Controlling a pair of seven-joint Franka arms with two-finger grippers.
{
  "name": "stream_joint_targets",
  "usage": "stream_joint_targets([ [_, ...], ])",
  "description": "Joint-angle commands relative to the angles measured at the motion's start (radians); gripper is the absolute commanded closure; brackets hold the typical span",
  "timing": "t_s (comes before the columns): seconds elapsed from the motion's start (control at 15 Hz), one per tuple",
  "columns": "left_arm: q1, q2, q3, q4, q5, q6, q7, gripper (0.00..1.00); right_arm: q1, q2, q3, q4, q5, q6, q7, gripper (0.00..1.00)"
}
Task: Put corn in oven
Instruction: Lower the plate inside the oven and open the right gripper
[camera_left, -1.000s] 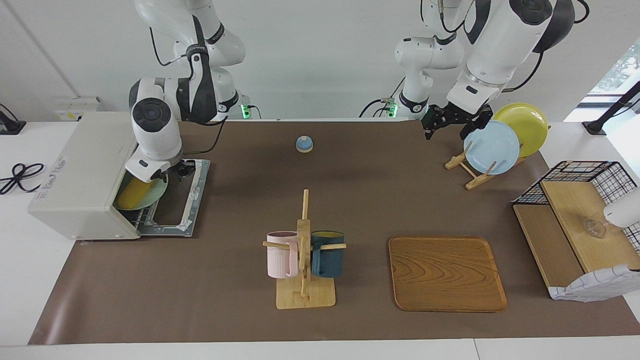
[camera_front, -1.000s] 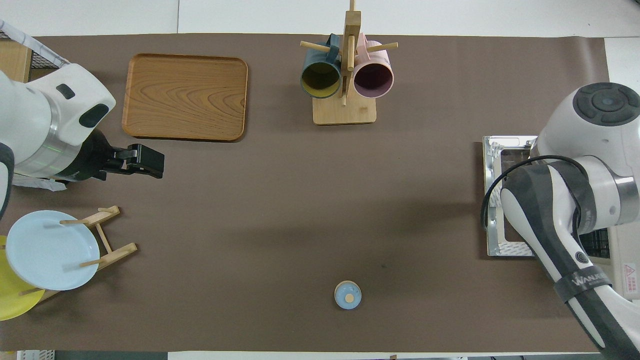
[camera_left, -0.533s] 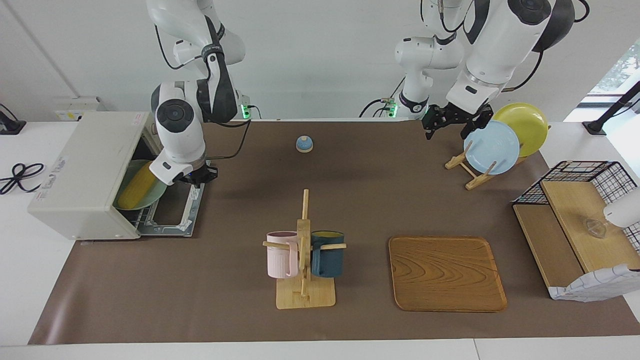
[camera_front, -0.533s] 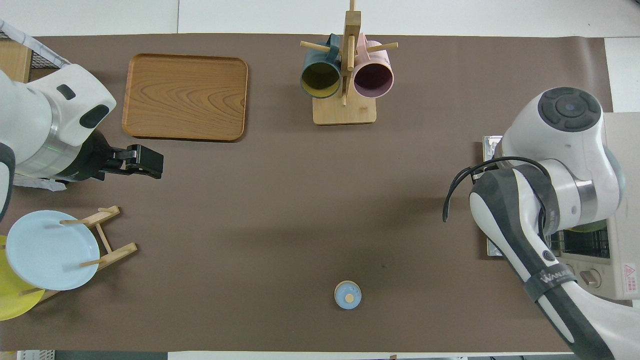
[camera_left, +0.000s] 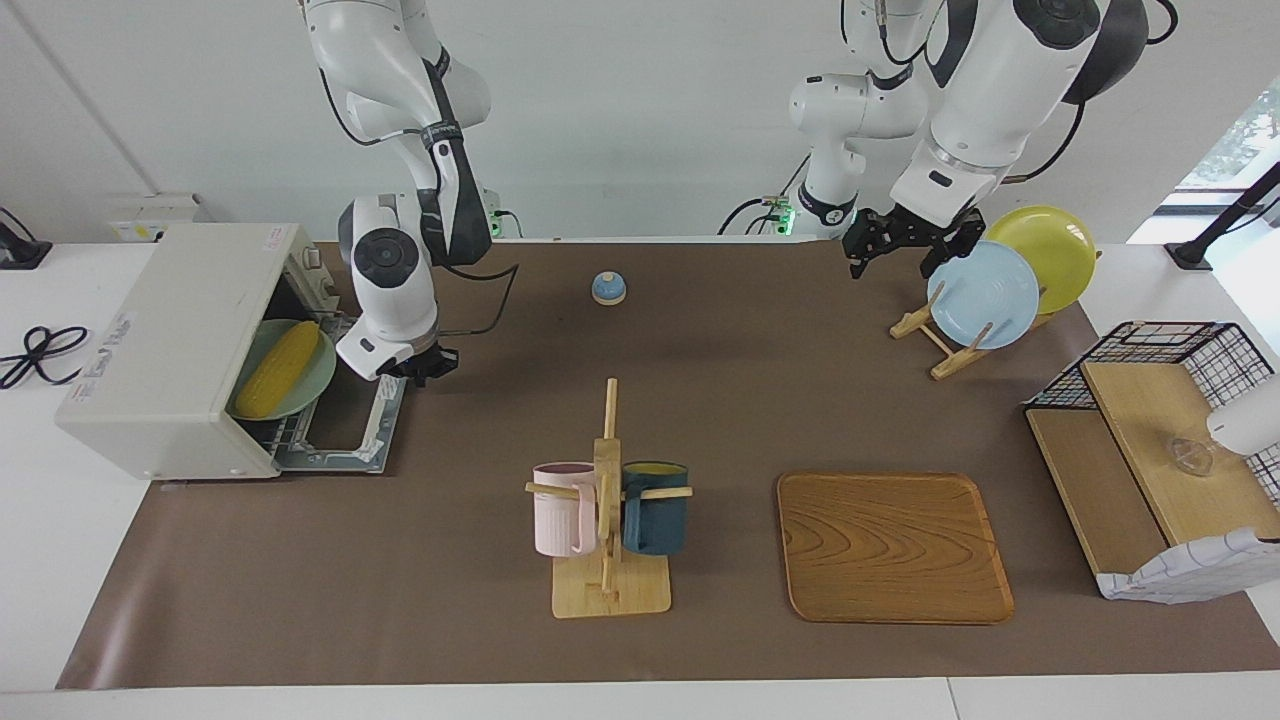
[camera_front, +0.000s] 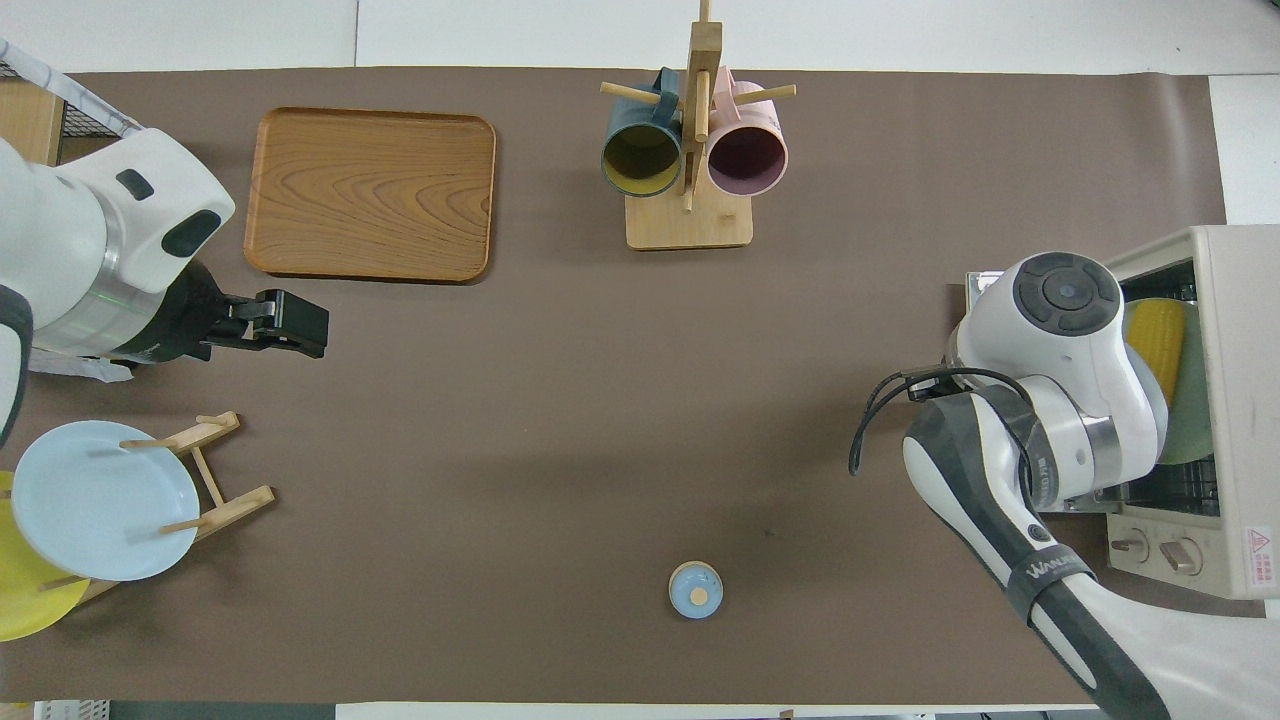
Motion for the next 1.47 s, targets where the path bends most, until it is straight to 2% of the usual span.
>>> stream_joint_targets([
  [0.0,-0.009,0.006,0.002,0.025,0.023,-0.024,0.003,0.00,-0.011,-0.011,0.001,-0.037,0.014,0.040,0.012,1.00],
  [0.27,-0.009,0.004,0.002,0.023,0.022,-0.021,0.002,0.00,-0.015,0.000,0.001,-0.061,0.011,0.080,0.005,1.00],
  [1.13,-0.009,-0.002,0.002,0.018,0.022,-0.018,-0.008,0.00,-0.015,0.006,0.000,-0.073,-0.099,0.083,0.012,1.00],
  [1.4,-0.009,-0.002,0.002,0.017,0.020,-0.015,-0.008,0.00,-0.015,0.006,0.000,-0.063,-0.232,0.052,-0.001,1.00],
])
